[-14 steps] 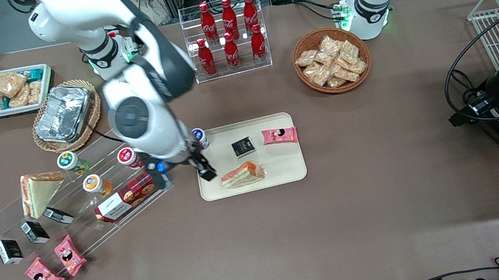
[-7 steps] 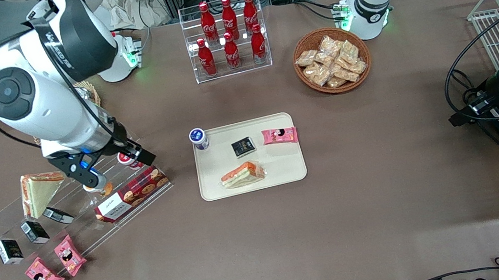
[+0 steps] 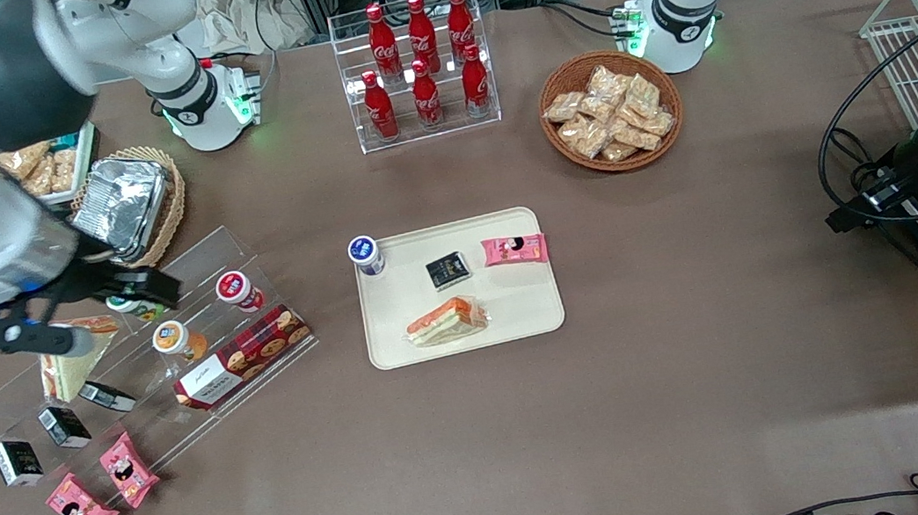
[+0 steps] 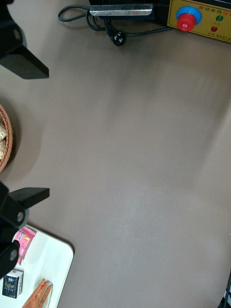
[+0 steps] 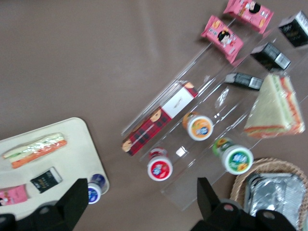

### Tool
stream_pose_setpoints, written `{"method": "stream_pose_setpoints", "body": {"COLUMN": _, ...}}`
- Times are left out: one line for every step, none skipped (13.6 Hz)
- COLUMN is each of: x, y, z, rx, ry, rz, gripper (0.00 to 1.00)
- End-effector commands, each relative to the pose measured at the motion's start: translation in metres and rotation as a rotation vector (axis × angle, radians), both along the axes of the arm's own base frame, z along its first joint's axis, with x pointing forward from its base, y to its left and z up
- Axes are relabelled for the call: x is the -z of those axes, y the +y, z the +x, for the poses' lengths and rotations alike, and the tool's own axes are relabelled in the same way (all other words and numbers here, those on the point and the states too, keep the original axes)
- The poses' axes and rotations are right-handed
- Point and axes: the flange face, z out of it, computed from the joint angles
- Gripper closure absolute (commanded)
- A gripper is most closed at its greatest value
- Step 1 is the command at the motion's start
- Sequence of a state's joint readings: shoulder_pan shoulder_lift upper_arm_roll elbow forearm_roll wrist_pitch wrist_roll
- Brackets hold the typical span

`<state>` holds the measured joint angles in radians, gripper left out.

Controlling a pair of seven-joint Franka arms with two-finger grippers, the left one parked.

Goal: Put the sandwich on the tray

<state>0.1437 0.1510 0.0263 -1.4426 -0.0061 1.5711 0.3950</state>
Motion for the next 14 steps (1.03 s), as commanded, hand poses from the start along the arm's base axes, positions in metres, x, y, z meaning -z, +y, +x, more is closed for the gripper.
{"method": "stream_pose_setpoints", "body": {"x": -0.003, "y": -0.035, "z": -0.004, "rx": -0.093, "ry": -0.010, "rz": -0.015, "gripper": 0.00}}
{"method": "stream_pose_setpoints", "body": {"x": -0.004, "y": -0.041, "z": -0.004, "rx": -0.098, "ry": -0.032, "rz": -0.039, "gripper": 0.01}}
{"method": "stream_pose_setpoints", "body": {"x": -0.002, "y": -0.048, "z": -0.006, "rx": -0.098, "ry": -0.052, "rz": -0.072, "gripper": 0.00}}
{"method": "stream_pose_setpoints", "body": {"x": 0.001, "y": -0.052, "z": -0.010, "rx": -0.117, "ry": -0.069, "rz": -0.086, "gripper": 0.00}}
{"method": "stream_pose_setpoints", "body": {"x": 0.003, "y": -0.062, "z": -0.013, "rx": -0.145, "ry": -0.087, "rz": -0.088, "gripper": 0.00}}
{"method": "stream_pose_setpoints", "body": {"x": 0.003, "y": -0.076, "z": -0.013, "rx": -0.175, "ry": -0.106, "rz": -0.091, "gripper": 0.00}}
{"method": "stream_pose_setpoints", "body": {"x": 0.002, "y": -0.087, "z": -0.013, "rx": -0.208, "ry": -0.106, "rz": -0.093, "gripper": 0.00}}
{"method": "stream_pose_setpoints", "body": {"x": -0.004, "y": -0.095, "z": -0.016, "rx": -0.215, "ry": -0.112, "rz": -0.093, "gripper": 0.00}}
{"method": "stream_pose_setpoints", "body": {"x": -0.006, "y": -0.102, "z": -0.018, "rx": -0.225, "ry": -0.107, "rz": -0.093, "gripper": 0.00}}
{"method": "stream_pose_setpoints", "body": {"x": -0.004, "y": -0.106, "z": -0.018, "rx": -0.261, "ry": -0.091, "rz": -0.090, "gripper": 0.00}}
{"method": "stream_pose_setpoints", "body": {"x": -0.004, "y": -0.107, "z": -0.017, "rx": -0.268, "ry": -0.083, "rz": -0.088, "gripper": 0.00}}
{"method": "stream_pose_setpoints", "body": {"x": -0.004, "y": -0.107, "z": -0.016, "rx": -0.266, "ry": -0.085, "rz": -0.085, "gripper": 0.00}}
{"method": "stream_pose_setpoints", "body": {"x": -0.006, "y": -0.111, "z": -0.013, "rx": -0.258, "ry": -0.089, "rz": -0.084, "gripper": 0.00}}
{"method": "stream_pose_setpoints", "body": {"x": -0.008, "y": -0.115, "z": -0.011, "rx": -0.248, "ry": -0.096, "rz": -0.080, "gripper": 0.00}}
